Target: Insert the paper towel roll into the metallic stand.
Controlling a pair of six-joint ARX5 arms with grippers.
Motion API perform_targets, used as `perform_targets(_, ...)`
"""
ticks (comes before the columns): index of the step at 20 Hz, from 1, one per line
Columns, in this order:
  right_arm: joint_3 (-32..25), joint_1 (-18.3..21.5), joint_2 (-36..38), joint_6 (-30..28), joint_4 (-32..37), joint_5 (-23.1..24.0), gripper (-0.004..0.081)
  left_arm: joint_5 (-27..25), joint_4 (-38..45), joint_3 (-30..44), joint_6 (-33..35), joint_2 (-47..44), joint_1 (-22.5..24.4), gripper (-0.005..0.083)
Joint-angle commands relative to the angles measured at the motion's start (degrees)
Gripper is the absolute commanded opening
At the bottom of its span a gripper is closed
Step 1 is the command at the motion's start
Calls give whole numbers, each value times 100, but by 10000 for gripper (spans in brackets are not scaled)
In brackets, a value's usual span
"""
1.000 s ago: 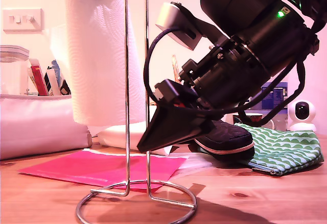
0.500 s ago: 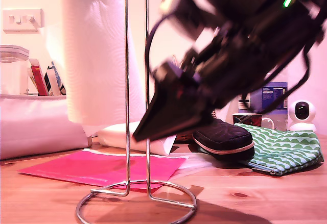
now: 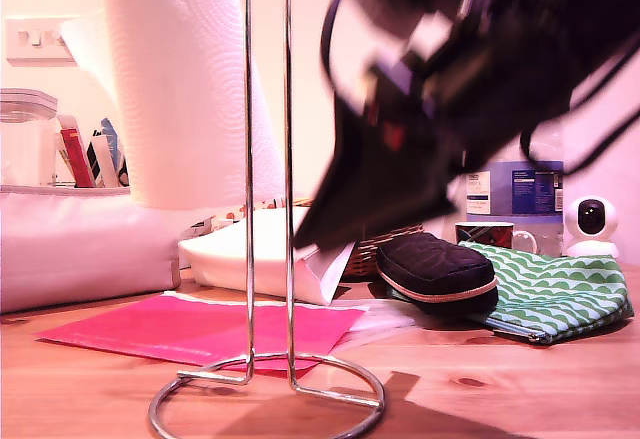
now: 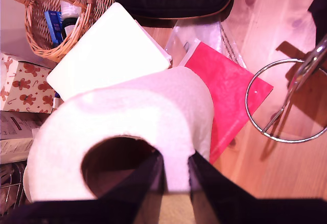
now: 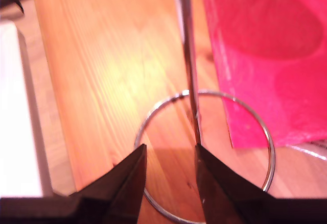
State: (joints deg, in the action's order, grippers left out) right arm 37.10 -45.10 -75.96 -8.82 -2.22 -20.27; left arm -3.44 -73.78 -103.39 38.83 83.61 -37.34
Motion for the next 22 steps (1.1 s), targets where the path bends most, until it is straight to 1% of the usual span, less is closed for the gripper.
perform_targets(1,-61,-11,-42,79,-7,-15,263,-2,55,-101,-50,-46,11,-24)
perform_targets(3,-70,-11,-39,94,-74,-15,262,0,52,-101,-81,-46,11,-24)
perform_targets(4,-118,-13,9,-55,-68,-15,262,0,48,-101,-94,-46,11,-24)
perform_targets(5,-223,-15,94,-168,46,0,262,0,50,-101,-94,-46,11,-24)
perform_targets(7,-592,-24,400,-101,350,197,263,0,50,-101,-92,-46,11,-24)
perform_targets(10,-1495,-109,1220,144,1231,754,262,2,46,-101,-94,-46,50,-24)
perform_targets(13,-2146,-188,1939,234,2216,804,262,105,42,-101,-96,-46,146,-24)
perform_targets(14,-2345,-254,2059,249,2586,920,262,149,9,-101,-98,-48,166,-24)
perform_targets(16,-2741,-376,2109,439,3386,1191,262,186,-44,-101,-155,-48,177,-24)
perform_targets(18,-2979,-450,2059,437,3934,1416,262,212,-44,-101,-155,-48,177,-24)
perform_targets(20,-3036,-450,1897,442,4227,1488,262,234,-37,-101,-153,-48,177,-24)
perform_targets(22,-3036,-450,1552,433,4686,1482,262,234,-92,-175,-160,-48,177,-24)
